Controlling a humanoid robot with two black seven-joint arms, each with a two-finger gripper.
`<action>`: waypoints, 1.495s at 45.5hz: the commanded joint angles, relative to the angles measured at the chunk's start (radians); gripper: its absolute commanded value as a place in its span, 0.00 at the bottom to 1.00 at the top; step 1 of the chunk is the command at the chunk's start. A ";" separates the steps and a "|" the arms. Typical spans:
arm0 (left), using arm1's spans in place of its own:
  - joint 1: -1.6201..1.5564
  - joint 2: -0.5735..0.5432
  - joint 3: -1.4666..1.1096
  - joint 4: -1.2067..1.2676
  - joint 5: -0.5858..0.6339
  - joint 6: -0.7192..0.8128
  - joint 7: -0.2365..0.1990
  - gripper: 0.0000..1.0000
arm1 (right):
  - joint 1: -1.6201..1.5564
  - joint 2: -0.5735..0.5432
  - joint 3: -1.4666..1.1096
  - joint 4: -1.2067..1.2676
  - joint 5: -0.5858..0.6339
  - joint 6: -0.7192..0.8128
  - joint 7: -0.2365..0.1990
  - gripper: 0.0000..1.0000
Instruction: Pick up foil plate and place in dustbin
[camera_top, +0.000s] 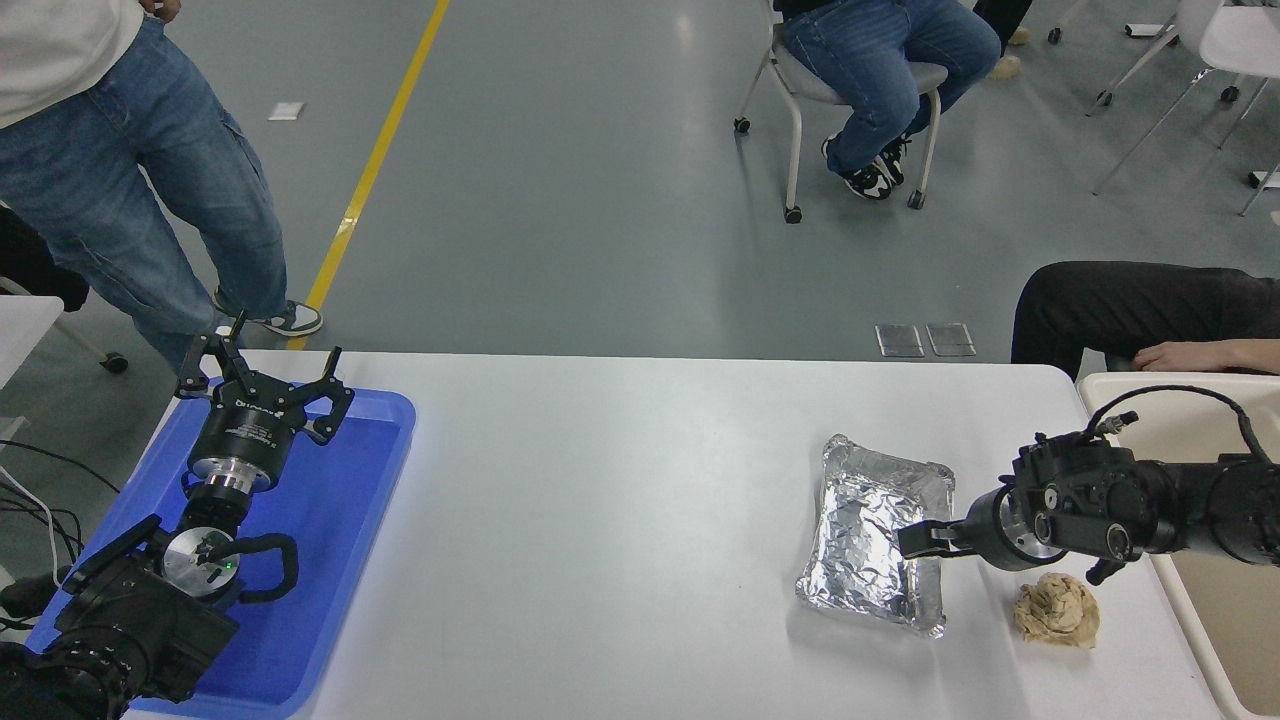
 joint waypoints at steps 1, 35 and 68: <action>0.000 0.000 0.000 0.002 0.000 0.000 0.000 1.00 | -0.006 0.001 0.005 -0.004 0.005 -0.017 -0.005 0.52; -0.002 -0.003 0.000 -0.001 0.000 0.000 0.000 1.00 | 0.138 -0.079 -0.032 0.097 0.011 0.033 0.007 0.00; 0.000 -0.003 0.000 -0.001 0.000 0.000 0.000 1.00 | 1.034 -0.271 -0.475 0.645 0.015 0.173 0.006 0.00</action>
